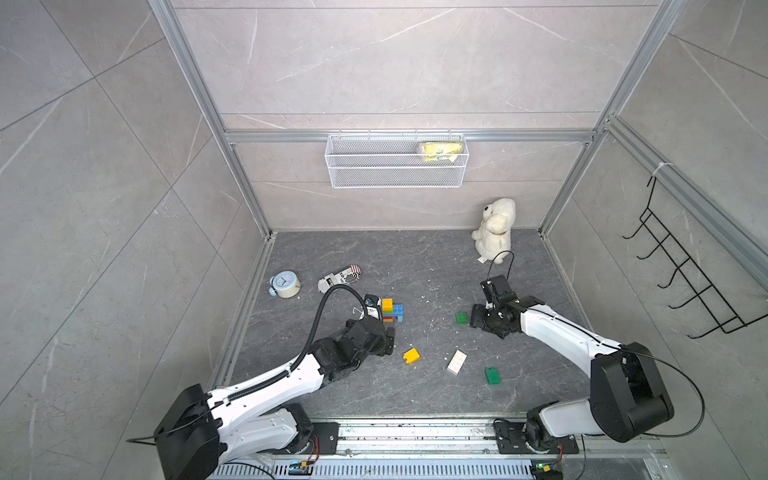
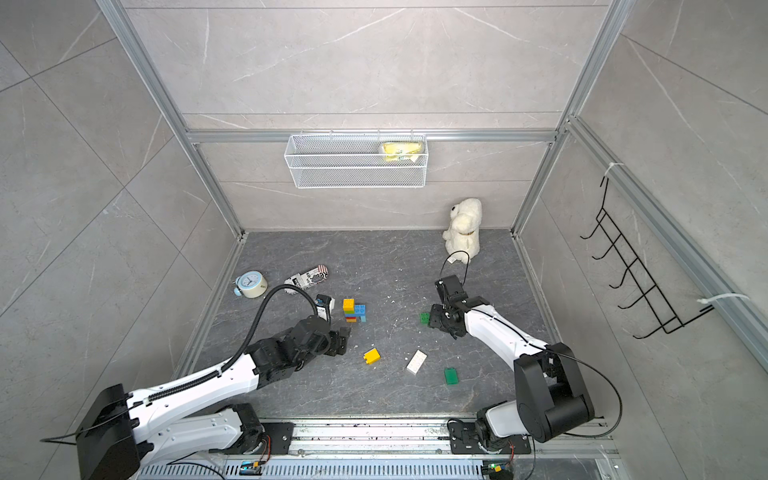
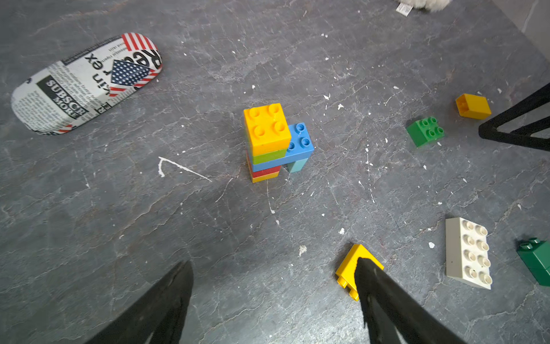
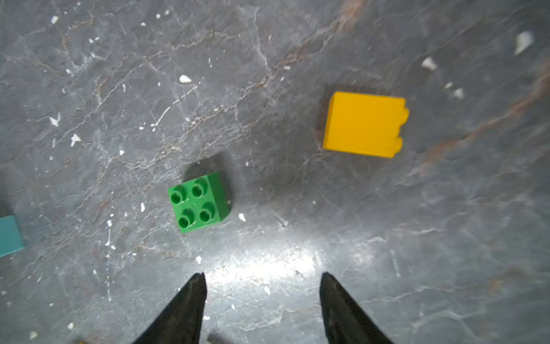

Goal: Assemble the letter h with lego
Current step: Adjust the lego brick at the center of the board, then move the lego brick at the center of the board.

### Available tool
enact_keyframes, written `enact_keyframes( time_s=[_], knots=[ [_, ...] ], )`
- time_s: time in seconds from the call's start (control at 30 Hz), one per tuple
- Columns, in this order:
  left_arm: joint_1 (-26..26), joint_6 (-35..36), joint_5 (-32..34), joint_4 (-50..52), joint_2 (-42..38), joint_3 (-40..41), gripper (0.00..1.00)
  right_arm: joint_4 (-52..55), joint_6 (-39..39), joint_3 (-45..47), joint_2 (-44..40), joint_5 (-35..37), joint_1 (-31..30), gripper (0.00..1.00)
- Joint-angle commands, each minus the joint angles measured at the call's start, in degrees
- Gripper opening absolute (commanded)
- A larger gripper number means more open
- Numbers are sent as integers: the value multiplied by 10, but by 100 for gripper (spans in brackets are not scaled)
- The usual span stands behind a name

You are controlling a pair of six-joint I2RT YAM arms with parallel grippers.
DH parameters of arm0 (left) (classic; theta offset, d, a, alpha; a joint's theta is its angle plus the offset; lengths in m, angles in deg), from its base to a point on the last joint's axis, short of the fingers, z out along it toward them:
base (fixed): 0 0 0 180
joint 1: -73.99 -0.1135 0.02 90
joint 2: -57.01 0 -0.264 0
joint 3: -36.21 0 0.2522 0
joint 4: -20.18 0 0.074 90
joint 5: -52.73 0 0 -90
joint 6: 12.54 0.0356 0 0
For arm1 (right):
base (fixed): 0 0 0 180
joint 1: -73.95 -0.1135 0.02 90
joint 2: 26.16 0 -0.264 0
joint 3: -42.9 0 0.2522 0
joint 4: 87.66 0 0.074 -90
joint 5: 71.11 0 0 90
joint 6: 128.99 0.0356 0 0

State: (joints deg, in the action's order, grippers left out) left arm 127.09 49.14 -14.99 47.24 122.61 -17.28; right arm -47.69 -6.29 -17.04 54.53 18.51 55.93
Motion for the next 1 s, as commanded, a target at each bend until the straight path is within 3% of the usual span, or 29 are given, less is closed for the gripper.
enact_keyframes(
  time_s=[0.0,0.27,0.6,0.7,0.97],
  knots=[
    [11,-14,-22,19,62,-85,88,-120,30,45,-34,-63,15,63],
    [50,-173,-41,233,349,-448,85,-112,94,104,-110,52,61,65],
    [60,-281,-61,519,778,-1034,78,-92,152,156,-183,100,110,64],
    [60,-304,-70,519,827,-1082,75,-94,162,165,-191,101,114,64],
    [62,-334,-102,452,861,-1053,67,-109,168,168,-173,75,117,63]
  ],
)
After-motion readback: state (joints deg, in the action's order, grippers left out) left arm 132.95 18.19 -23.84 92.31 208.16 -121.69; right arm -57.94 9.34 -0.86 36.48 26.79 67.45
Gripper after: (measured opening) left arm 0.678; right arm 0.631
